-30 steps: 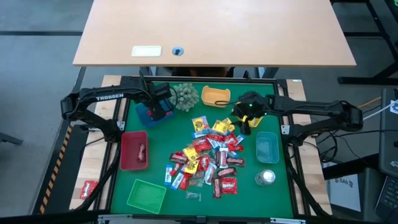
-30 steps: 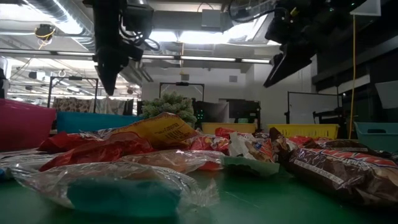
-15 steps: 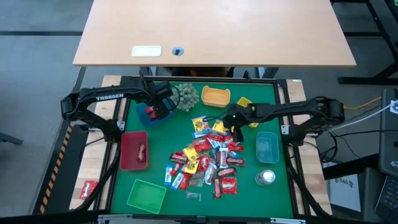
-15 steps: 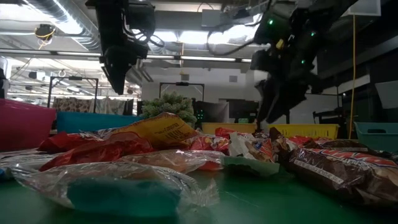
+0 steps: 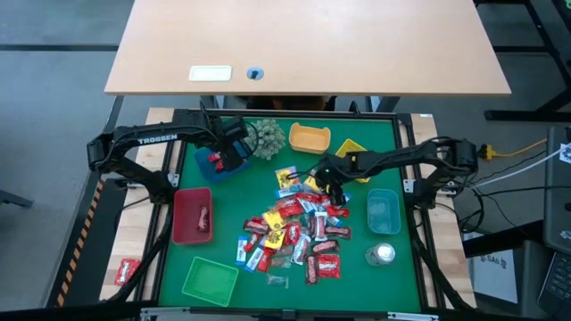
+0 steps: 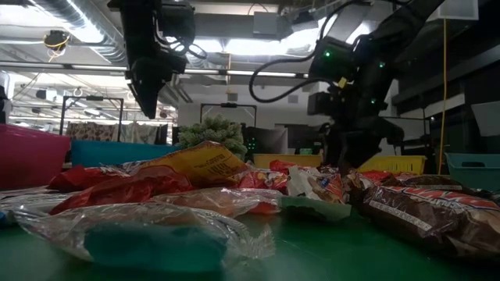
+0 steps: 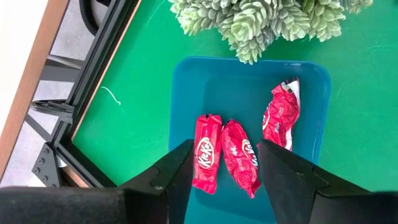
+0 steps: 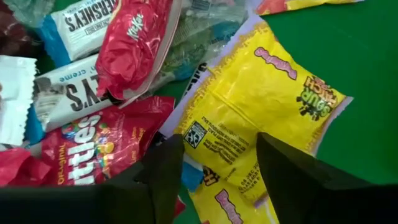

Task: Sort candy
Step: Put the yellow candy into the yellow bin

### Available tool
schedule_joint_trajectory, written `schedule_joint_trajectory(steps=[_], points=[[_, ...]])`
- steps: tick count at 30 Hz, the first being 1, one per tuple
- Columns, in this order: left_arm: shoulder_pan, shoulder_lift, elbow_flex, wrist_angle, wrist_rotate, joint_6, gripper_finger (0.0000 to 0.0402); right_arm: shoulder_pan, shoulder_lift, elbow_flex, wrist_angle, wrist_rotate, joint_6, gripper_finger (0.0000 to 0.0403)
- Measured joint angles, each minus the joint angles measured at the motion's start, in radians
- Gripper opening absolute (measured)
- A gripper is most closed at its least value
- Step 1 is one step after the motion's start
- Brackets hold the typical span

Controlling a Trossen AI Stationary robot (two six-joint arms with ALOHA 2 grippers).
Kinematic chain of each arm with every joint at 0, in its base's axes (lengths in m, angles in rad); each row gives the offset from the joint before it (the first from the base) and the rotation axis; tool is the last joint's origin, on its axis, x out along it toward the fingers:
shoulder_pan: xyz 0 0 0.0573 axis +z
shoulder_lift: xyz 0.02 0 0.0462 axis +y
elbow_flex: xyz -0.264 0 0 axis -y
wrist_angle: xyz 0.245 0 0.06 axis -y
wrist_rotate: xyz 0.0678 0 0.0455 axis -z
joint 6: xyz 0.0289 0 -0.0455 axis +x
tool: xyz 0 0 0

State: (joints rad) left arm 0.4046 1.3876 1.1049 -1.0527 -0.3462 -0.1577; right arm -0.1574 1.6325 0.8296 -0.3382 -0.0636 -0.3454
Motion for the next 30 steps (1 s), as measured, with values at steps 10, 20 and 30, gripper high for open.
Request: schedule_joint_trajectory(steps=[10,20,30], points=[[0.0,0.0,0.0,0.0,0.0,0.0,0.0166,0.001,0.002,0.0,0.0,-0.006,0.0,0.0087],[0.0,0.0,0.0,0.0,0.0,0.0,0.0166,0.0,-0.052,0.012,-0.041,0.007,-0.001,0.0005],[-0.047,0.0,0.0,0.077,0.02,0.01,0.0166,0.0,-0.141,0.104,-0.186,0.029,-0.002,0.0018]])
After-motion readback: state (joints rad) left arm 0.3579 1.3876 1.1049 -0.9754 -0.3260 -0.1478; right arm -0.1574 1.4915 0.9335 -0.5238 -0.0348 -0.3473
